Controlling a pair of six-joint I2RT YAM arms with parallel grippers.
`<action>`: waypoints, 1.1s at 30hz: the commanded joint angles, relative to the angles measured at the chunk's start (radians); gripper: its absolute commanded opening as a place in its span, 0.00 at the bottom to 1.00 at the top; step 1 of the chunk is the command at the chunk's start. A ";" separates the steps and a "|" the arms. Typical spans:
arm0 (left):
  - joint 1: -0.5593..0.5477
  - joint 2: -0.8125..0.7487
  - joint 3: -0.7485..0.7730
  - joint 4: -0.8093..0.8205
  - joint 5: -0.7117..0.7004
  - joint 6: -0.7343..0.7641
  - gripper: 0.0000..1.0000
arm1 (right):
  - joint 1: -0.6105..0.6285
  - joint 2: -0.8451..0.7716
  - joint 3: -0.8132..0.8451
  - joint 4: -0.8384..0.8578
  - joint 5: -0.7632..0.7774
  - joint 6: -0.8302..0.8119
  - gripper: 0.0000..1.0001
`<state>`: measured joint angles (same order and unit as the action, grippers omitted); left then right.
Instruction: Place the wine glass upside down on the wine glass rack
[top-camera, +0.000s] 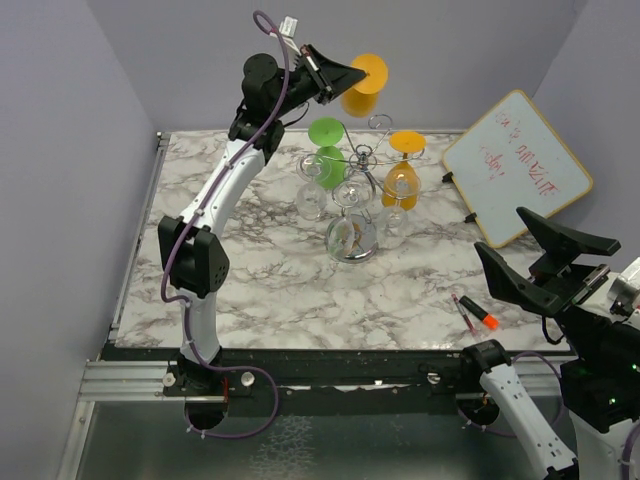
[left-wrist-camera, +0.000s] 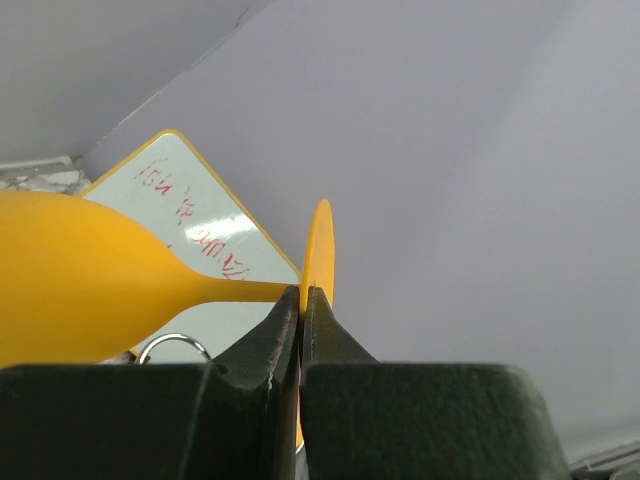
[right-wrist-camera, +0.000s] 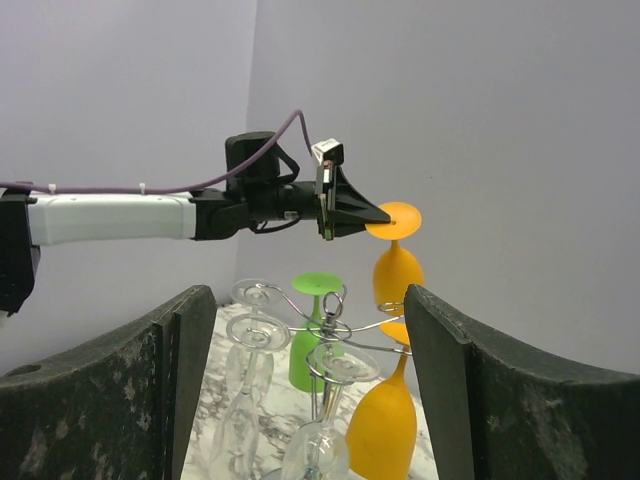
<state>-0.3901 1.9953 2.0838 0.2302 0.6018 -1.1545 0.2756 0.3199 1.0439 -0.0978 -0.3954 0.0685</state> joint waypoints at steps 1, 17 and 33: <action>-0.001 -0.033 -0.046 -0.072 -0.097 -0.057 0.00 | 0.001 -0.013 -0.003 -0.007 0.007 0.016 0.81; -0.026 -0.107 -0.188 -0.092 -0.136 -0.182 0.00 | 0.001 -0.027 -0.005 -0.024 0.026 0.003 0.81; -0.083 -0.212 -0.354 -0.094 -0.260 -0.212 0.00 | 0.001 -0.058 0.031 -0.079 0.076 -0.048 0.81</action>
<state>-0.4587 1.8351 1.7580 0.1246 0.3950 -1.3434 0.2756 0.2825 1.0538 -0.1505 -0.3534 0.0368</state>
